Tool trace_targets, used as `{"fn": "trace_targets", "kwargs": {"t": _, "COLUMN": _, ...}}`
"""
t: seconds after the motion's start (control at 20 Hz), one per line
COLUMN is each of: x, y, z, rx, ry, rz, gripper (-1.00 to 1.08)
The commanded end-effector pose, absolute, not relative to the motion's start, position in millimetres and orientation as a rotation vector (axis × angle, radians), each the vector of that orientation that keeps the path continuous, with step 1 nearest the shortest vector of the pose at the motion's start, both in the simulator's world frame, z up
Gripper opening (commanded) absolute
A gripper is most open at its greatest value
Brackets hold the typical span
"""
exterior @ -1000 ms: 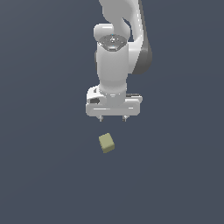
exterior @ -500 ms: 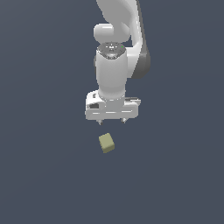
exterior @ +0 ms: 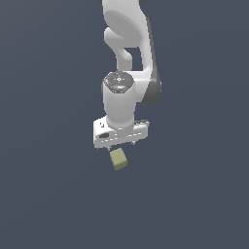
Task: Pick up the object and move it to a goal position.
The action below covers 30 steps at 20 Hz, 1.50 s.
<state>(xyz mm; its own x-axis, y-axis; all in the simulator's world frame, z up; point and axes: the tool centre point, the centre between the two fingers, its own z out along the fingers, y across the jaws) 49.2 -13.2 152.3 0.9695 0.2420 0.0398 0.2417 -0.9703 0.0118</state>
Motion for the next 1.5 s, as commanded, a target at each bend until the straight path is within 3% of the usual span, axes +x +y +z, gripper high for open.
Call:
{"fn": "trace_targets", "kwargs": {"t": 0.0, "x": 52.5, "y": -17.4, "z": 137.3, "rx": 3.1, "ry": 0.463, "rz": 0.045, "gripper": 1.0}}
{"fn": "trace_targets", "kwargs": {"t": 1.45, "x": 57.7, "y": -27.6, "z": 49.9, "rx": 3.071, "ry": 0.664, "rz": 0.0, "gripper": 1.0}}
